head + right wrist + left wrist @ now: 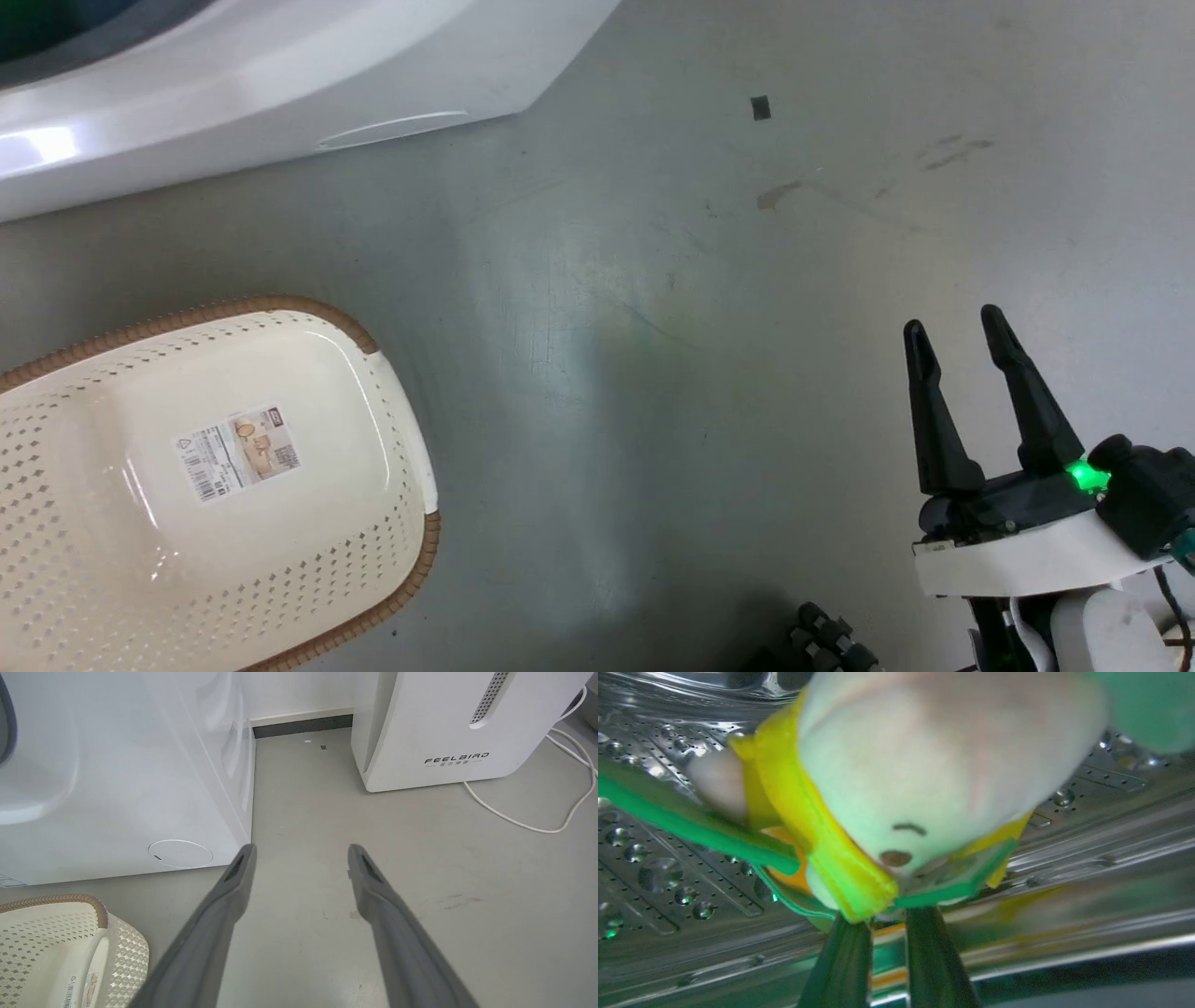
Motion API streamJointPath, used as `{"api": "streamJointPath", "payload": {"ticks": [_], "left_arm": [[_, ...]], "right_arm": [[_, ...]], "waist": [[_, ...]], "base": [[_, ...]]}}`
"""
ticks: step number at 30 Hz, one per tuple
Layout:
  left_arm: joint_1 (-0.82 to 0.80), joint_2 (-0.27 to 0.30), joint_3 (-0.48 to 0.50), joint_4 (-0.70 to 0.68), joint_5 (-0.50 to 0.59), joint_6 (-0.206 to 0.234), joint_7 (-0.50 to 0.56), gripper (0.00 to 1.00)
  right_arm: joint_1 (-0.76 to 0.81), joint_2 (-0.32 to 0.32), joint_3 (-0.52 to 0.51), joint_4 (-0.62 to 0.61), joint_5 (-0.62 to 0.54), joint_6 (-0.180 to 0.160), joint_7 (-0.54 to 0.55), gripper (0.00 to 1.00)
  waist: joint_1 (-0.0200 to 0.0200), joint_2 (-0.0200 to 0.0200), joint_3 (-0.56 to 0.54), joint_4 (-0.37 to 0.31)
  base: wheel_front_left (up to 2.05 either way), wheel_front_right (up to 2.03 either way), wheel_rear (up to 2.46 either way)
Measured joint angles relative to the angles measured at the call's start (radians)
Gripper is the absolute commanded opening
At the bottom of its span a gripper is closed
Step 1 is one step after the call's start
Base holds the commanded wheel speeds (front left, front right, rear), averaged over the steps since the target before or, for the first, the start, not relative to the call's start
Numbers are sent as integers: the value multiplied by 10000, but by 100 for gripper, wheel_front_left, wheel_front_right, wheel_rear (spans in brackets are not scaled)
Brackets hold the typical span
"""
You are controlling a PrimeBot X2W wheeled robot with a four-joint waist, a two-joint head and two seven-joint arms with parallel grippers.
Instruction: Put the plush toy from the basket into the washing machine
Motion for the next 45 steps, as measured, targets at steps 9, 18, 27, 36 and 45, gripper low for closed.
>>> {"api": "streamJointPath", "payload": {"ticks": [9, 18, 27, 36, 45], "left_arm": [[-292, 67, -477, 673, -174, -4, -150, 0], [-109, -94, -1271, 1191, -267, -4, -1281, 100], [1688, -637, -1825, 1825, -1172, -6, -2924, 100], [3870, -1432, -1923, 1290, -2336, -8, -5588, 100], [6741, -1825, -1889, -654, -2585, 709, -7099, 100]], "right_arm": [[-5, 0, 63, 2, 48, 0, 0, 100], [-5, 2, -82, 180, -117, 0, -2, 100], [46, 4, -431, 320, -512, 0, 0, 100], [820, 6, -876, 391, -945, 0, 0, 100], [1681, 6, -1060, 257, -1208, 0, 0, 100]], "waist": [[-1, 0, 121, -17], [-1, 0, -419, 213], [-2, 0, -1883, 594], [-3, 0, -4047, 1320], [-5, 1, -5935, 2216]], "base": [[0, 0, 0], [0, 0, 0], [0, 0, 0], [0, 0, 0], [0, 0, 0]]}}
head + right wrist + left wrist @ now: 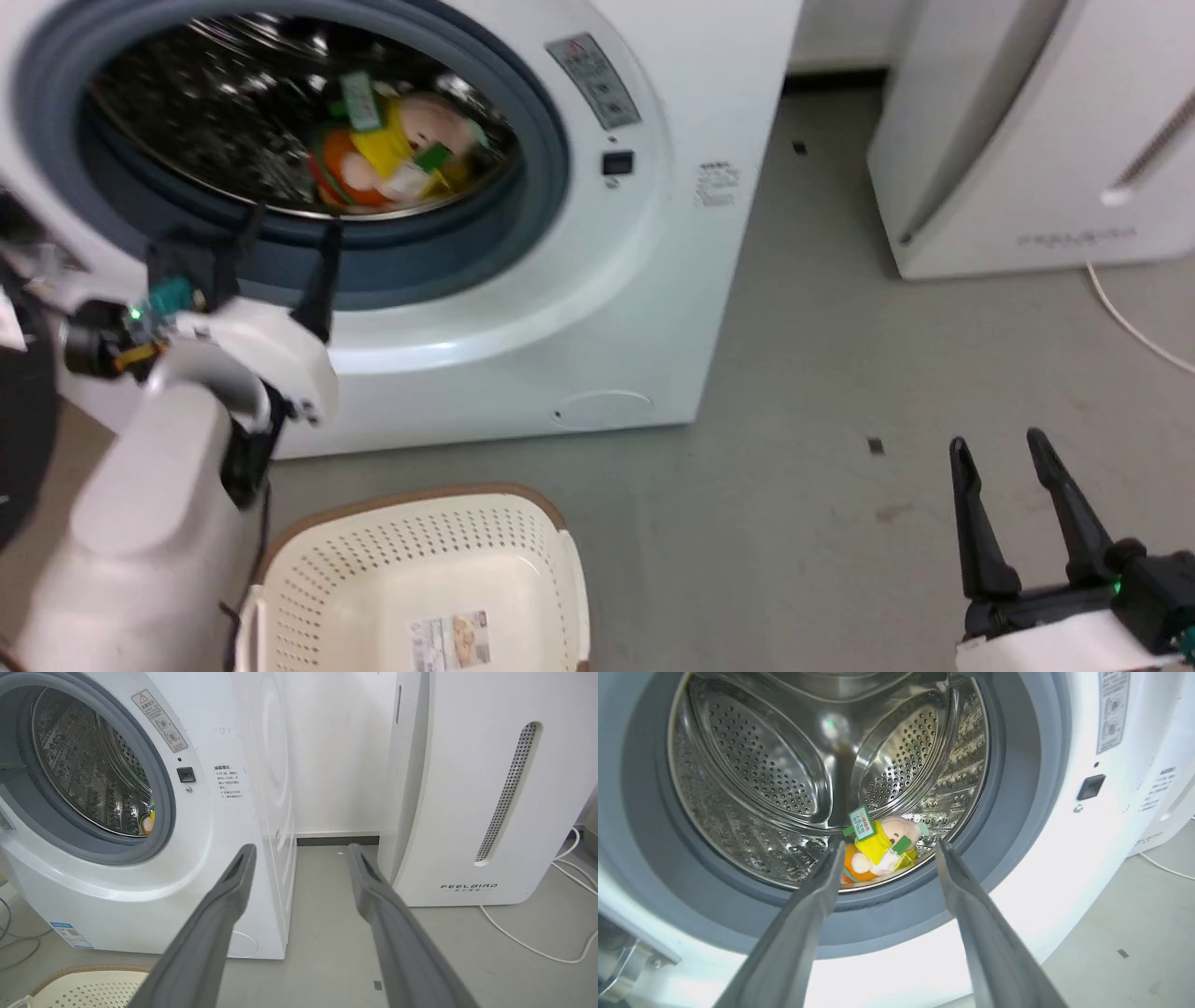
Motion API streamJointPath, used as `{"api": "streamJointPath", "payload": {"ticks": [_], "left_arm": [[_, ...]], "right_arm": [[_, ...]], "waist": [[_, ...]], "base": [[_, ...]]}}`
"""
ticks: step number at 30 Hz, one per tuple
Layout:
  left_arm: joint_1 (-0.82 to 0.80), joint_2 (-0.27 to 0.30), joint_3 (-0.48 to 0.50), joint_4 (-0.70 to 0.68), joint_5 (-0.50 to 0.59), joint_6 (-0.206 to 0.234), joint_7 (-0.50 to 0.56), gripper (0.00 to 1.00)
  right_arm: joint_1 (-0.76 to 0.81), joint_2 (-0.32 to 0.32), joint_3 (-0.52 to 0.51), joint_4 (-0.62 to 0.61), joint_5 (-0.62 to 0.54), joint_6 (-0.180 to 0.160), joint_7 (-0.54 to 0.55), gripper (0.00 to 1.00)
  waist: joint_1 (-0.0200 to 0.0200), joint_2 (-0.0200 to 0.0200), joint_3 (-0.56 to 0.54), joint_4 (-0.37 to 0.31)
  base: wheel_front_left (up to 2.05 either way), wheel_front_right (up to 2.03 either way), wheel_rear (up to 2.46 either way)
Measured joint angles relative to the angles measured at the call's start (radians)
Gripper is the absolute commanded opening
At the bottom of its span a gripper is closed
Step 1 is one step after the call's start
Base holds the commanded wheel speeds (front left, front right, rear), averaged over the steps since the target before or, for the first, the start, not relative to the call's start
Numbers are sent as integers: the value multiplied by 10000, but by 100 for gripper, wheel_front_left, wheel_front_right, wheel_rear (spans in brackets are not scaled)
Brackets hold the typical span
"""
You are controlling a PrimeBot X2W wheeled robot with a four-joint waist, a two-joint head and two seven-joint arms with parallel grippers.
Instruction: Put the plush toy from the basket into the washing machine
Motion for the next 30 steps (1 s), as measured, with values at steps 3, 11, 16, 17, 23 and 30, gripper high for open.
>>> {"api": "streamJointPath", "payload": {"ticks": [3, 11, 16, 17, 23, 30], "left_arm": [[1170, -75, 105, -1076, -121, 545, -136, 100], [4514, -238, 608, -3870, -686, 1881, -280, 100], [6179, -414, 702, -4780, -825, 2468, -293, 100], [6442, -502, 711, -4890, -861, 2506, -297, 100], [7499, -794, 685, -5465, -545, 2874, -370, 100], [8100, -932, 717, -6044, 464, 2999, -372, 100]], "right_arm": [[269, -2, 31, -6, -10, 0, 0, 100], [487, 0, 516, -123, 12, 0, 0, 100], [765, -31, 836, -109, 107, 0, 0, 100], [794, -42, 865, -102, 119, 0, 0, 100], [1018, -73, 988, -82, 203, 0, 0, 100], [1135, -73, 1022, -44, 207, 0, 0, 100]], "waist": [[0, 0, -492, 321], [0, 0, -1336, 826], [1, 0, -1660, 970], [0, 0, -1720, 998], [1, 0, -1966, 1174], [2, 0, -2092, 1252]], "base": [[0, 0, 0], [0, 0, 0], [0, 0, 0], [0, 0, 0], [0, 0, 0], [0, 0, 0]]}}
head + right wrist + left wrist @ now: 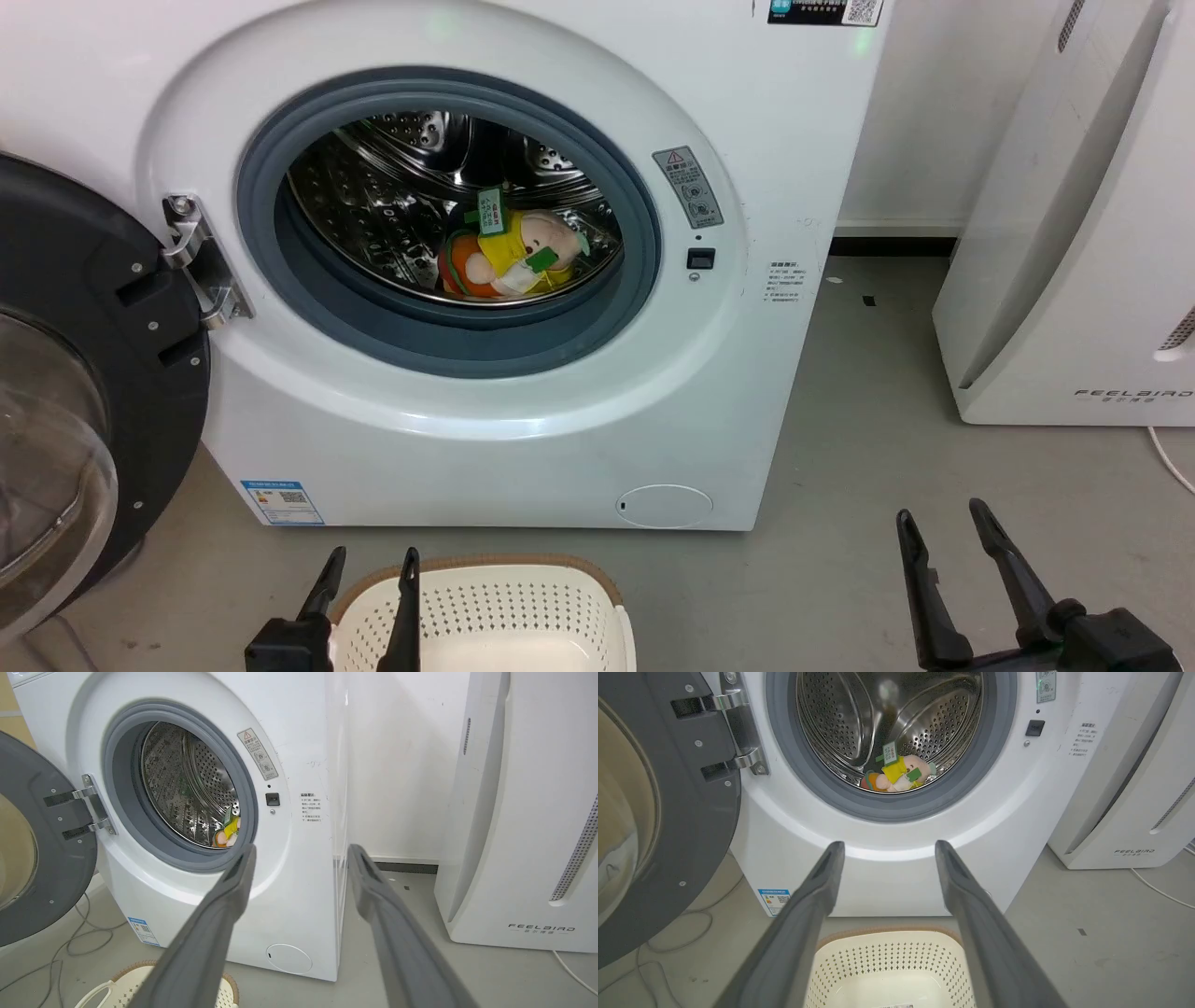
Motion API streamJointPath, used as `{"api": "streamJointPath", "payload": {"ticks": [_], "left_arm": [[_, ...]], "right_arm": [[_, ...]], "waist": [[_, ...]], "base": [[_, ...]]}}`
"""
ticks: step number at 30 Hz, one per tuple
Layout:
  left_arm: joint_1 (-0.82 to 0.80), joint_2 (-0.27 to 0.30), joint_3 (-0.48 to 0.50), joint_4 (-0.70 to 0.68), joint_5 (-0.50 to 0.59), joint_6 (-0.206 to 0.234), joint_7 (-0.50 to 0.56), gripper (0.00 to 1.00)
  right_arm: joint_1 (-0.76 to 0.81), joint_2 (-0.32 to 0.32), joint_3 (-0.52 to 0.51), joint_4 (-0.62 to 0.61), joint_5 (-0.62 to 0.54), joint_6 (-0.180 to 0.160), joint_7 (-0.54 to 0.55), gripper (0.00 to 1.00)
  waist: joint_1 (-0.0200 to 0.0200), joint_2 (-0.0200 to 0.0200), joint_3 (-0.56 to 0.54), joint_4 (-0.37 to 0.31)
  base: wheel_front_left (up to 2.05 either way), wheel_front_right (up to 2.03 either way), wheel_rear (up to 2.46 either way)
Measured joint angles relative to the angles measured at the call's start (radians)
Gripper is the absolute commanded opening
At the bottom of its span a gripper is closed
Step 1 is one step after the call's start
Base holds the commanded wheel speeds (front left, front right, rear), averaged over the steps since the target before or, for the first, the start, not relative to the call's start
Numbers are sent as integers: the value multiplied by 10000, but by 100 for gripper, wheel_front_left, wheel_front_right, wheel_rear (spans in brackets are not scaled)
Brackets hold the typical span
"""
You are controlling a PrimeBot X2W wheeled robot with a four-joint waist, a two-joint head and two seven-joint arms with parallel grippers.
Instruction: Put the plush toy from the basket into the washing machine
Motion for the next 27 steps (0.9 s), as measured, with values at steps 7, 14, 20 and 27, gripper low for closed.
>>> {"api": "streamJointPath", "payload": {"ticks": [7, 14, 20, 27], "left_arm": [[132, -259, 349, -299, 435, -109, 0, 100], [145, -299, 401, -332, 439, -150, 15, 0], [143, -370, 525, -341, 537, -221, 113, 0], [137, -541, 677, -374, 750, -366, 274, 0]], "right_arm": [[9, 2, 2, 29, 12, 0, 0, 100], [4, 4, 4, 31, 8, 0, 12, 0], [-8, 4, 0, 31, -12, 0, 132, 0], [-37, 4, -10, 31, -46, 0, 263, 0]], "waist": [[0, 0, 18, 16], [0, 0, 24, 15], [1, 0, 35, 2], [1, 0, 46, -14]], "base": [[0, 0, 0], [0, 0, 0], [0, 0, 0], [0, 0, 0]]}}
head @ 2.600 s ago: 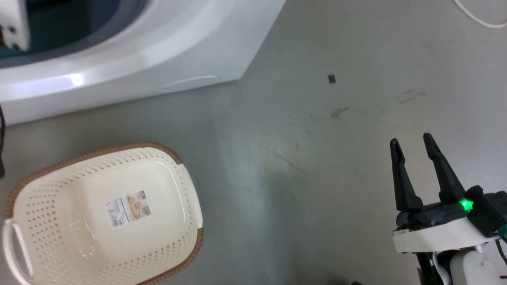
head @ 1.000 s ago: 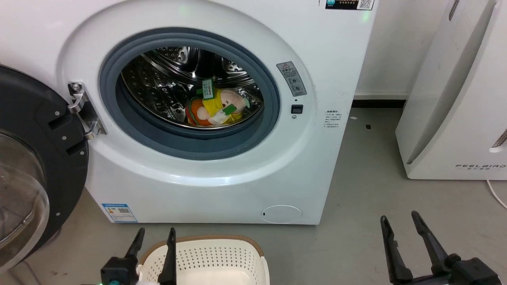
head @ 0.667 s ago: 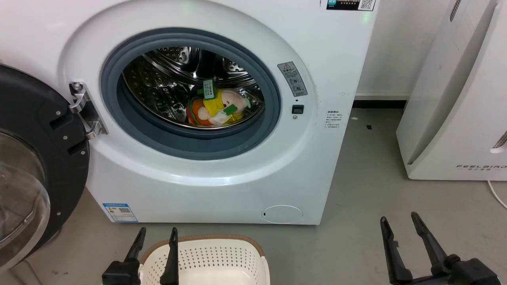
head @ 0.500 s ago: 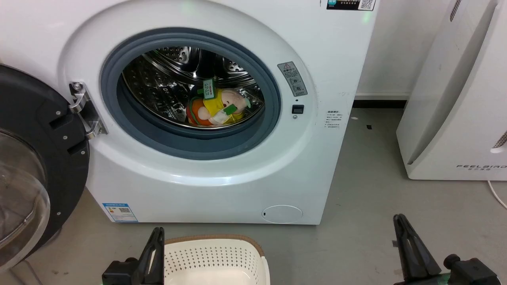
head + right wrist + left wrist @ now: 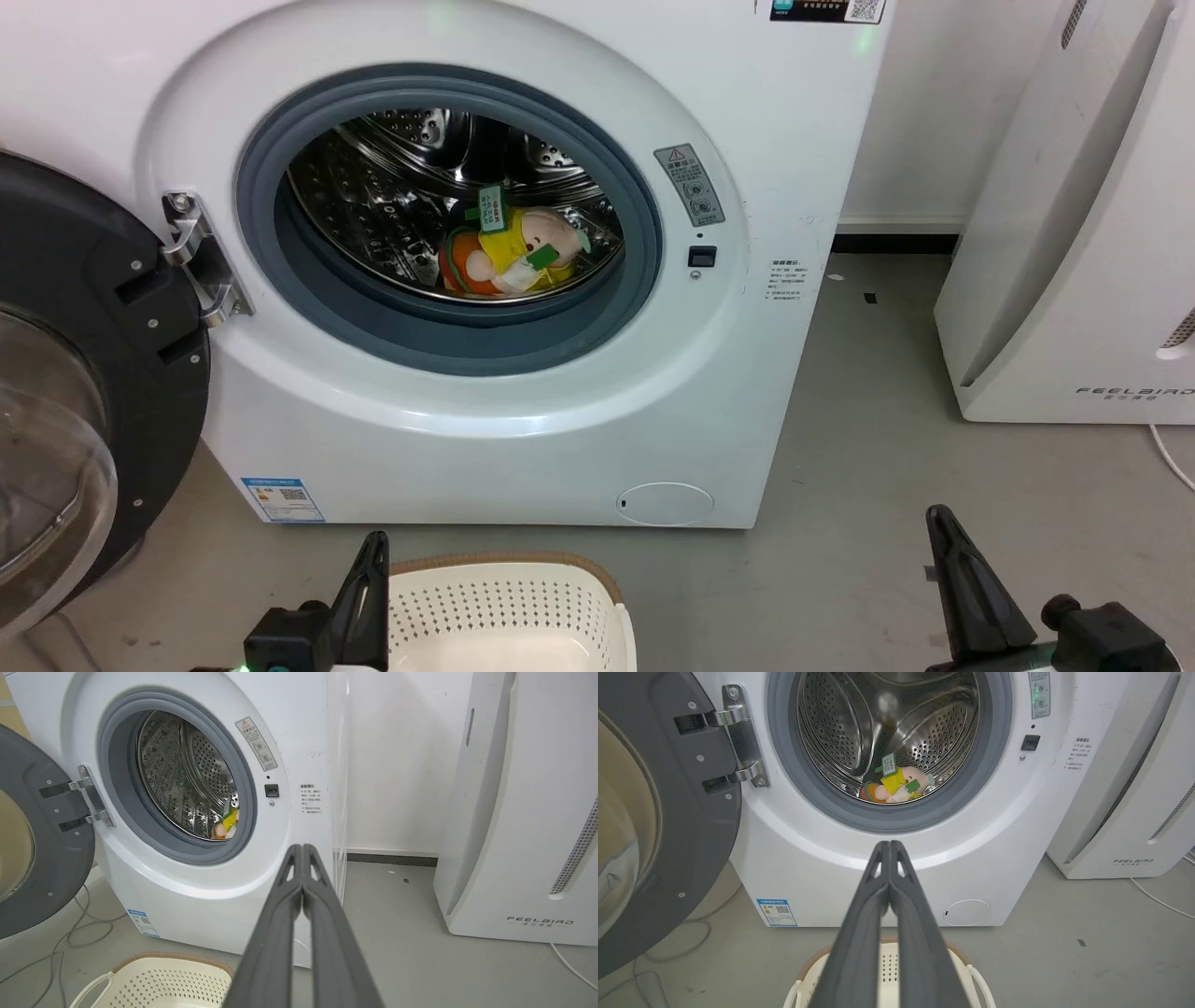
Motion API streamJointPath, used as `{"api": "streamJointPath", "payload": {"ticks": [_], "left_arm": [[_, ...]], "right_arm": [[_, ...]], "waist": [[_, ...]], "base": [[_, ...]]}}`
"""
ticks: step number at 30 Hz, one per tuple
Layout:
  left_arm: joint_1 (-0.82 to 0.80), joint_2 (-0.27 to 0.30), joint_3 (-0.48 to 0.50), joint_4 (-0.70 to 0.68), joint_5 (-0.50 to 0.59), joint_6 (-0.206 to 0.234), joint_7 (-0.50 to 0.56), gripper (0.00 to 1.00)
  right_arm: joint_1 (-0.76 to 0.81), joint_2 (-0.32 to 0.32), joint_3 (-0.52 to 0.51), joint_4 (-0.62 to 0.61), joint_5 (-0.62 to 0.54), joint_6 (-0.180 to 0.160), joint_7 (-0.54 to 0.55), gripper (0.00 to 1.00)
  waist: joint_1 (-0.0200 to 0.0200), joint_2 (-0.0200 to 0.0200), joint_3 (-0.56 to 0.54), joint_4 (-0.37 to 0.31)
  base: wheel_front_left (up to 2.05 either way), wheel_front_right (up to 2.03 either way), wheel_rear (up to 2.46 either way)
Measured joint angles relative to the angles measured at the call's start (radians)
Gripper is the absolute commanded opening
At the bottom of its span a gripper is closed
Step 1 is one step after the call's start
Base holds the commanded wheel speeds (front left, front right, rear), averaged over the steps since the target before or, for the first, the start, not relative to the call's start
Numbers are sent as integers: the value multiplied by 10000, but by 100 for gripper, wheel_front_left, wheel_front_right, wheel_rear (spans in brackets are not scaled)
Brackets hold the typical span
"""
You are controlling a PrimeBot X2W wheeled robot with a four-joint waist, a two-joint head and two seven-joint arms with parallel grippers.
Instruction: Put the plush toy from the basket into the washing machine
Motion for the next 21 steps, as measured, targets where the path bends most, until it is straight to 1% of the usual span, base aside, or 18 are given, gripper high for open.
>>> {"api": "streamJointPath", "payload": {"ticks": [8, 12, 21], "left_arm": [[-18, -113, 221, -56, 251, -107, 146, 0], [-39, -261, 355, -105, 399, -228, 267, 0], [-56, -407, 593, -184, 658, -412, 454, 0]], "right_arm": [[-12, 2, -19, 2, -86, 0, 111, 0], [-133, 2, -35, 8, -157, 0, 276, 0], [-164, 4, -61, 13, -334, 0, 462, 0]], "waist": [[0, 0, 13, -18], [0, 0, 23, -31], [0, -1, 38, -51]], "base": [[0, 0, 0], [0, 0, 0], [0, 0, 0]]}}
